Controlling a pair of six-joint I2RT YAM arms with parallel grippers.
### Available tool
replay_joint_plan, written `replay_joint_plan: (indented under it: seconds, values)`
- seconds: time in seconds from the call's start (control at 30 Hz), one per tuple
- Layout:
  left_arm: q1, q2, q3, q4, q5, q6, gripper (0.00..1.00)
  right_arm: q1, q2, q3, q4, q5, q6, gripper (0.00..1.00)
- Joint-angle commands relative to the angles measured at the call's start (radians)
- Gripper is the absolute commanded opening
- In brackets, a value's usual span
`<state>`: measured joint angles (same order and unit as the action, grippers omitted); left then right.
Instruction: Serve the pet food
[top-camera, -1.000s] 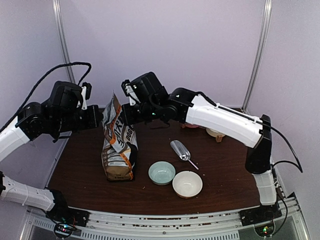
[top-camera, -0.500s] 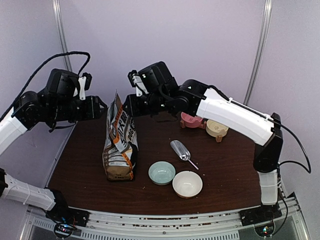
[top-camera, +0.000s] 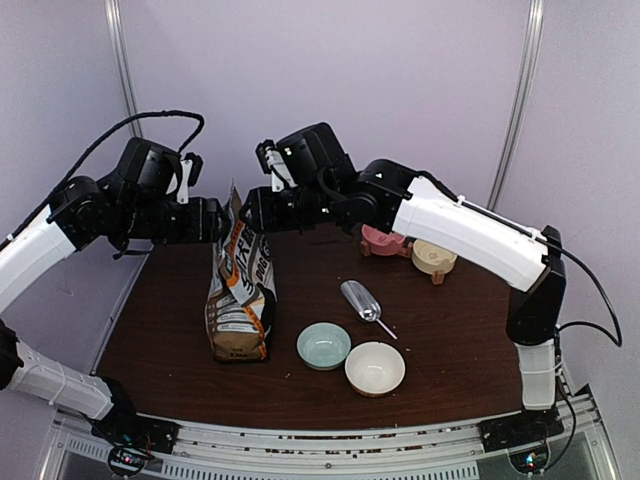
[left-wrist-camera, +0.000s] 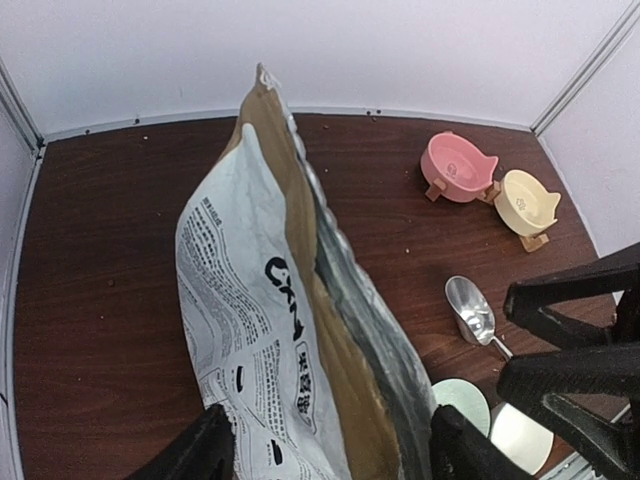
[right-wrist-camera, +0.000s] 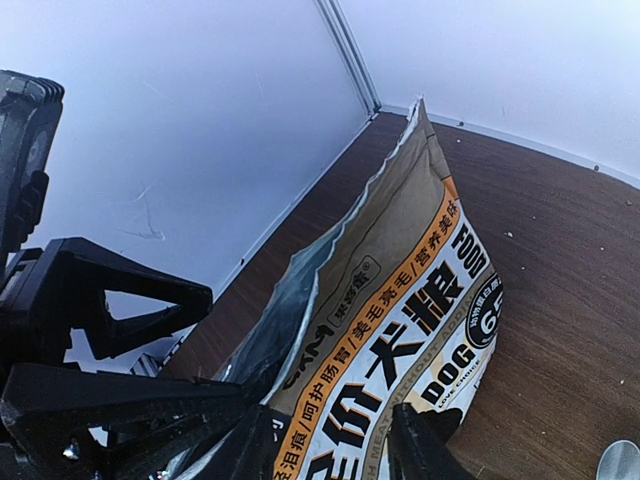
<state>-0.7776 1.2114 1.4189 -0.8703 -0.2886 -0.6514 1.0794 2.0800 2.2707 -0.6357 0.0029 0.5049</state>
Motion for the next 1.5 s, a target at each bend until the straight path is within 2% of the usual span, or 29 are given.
replay_joint_plan:
  seconds: [0.0,0.13,0.23,0.33,0.5,0.67,1.07,1.13,1.2,1.23,1.27,1.37,1.47]
  values:
    - [0.008,0.005,0.016,0.013,0.01,0.011,0.62,-0.007,-0.019,-0.004,0.021,-0.008,0.011,0.39]
    - [0.009,0.001,-0.012,0.001,0.005,-0.004,0.43,-0.006,-0.003,0.004,0.036,-0.028,0.024,0.41]
    - [0.009,0.001,-0.028,0.005,0.023,-0.022,0.19,-0.007,0.012,0.004,0.056,-0.06,0.046,0.49]
    - [0.009,-0.01,-0.061,0.053,0.061,-0.024,0.0,-0.006,0.025,0.003,0.081,-0.08,0.074,0.49]
    - [0.009,-0.048,-0.112,0.131,0.108,-0.005,0.0,-0.01,0.046,0.009,0.116,-0.097,0.107,0.49]
    - [0.008,-0.066,-0.136,0.143,0.136,0.001,0.0,-0.017,0.081,0.033,0.116,-0.098,0.125,0.49]
    - [-0.002,-0.075,-0.157,0.205,0.205,0.067,0.0,-0.027,0.165,0.065,0.13,-0.144,0.153,0.38]
    - [-0.008,-0.063,-0.146,0.205,0.223,0.091,0.0,-0.03,0.176,0.064,0.151,-0.17,0.159,0.31]
    - [-0.016,-0.052,-0.134,0.202,0.229,0.107,0.0,-0.036,0.182,0.062,0.168,-0.198,0.17,0.13]
    - [-0.017,-0.051,-0.128,0.195,0.218,0.107,0.0,-0.039,0.178,0.059,0.17,-0.198,0.175,0.03]
    - [-0.018,-0.053,-0.122,0.179,0.185,0.1,0.0,-0.04,0.168,0.053,0.169,-0.19,0.173,0.0]
    - [-0.018,-0.082,-0.094,0.094,-0.003,0.046,0.0,-0.047,0.081,-0.018,0.166,-0.108,0.159,0.0]
    - [-0.017,-0.125,-0.068,0.04,-0.132,0.008,0.0,-0.05,-0.04,-0.136,0.177,-0.008,0.144,0.0]
